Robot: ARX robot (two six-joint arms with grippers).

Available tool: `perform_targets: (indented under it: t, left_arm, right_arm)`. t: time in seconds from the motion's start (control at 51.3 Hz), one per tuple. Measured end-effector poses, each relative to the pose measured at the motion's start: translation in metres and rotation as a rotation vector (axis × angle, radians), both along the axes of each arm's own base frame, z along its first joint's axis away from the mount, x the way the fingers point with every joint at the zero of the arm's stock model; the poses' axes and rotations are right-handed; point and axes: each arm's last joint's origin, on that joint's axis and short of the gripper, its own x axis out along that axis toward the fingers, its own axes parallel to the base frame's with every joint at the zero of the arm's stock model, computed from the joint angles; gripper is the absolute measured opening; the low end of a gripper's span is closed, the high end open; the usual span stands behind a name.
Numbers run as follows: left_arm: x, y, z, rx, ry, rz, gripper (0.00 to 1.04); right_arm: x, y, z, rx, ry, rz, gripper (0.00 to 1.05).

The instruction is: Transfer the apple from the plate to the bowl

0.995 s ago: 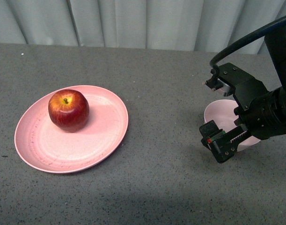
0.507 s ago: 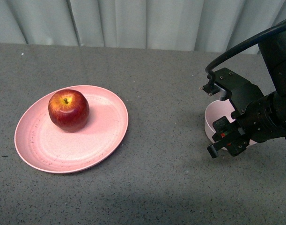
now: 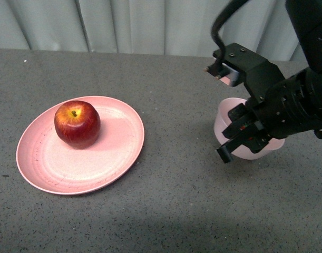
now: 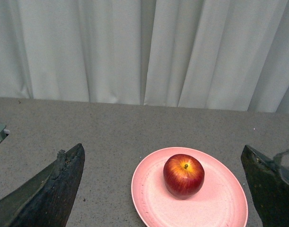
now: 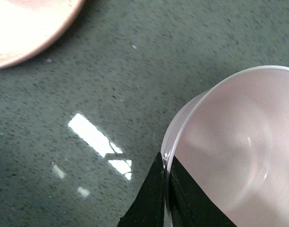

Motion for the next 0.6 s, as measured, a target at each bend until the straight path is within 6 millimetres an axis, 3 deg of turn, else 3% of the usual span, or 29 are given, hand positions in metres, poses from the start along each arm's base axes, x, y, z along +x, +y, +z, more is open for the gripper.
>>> perform_targets:
  t: [0.234,0.605]
  left_arm:
    - [0.000,0.000,0.000,0.000,0.000,0.000,0.98]
    - [0.000,0.000,0.000,0.000,0.000,0.000,0.98]
  right_arm:
    - [-0.001,0.037,-0.009,0.044,0.033,0.092,0.01]
    - [0.018,0.059,-0.027,0.112,0.043,0.107,0.01]
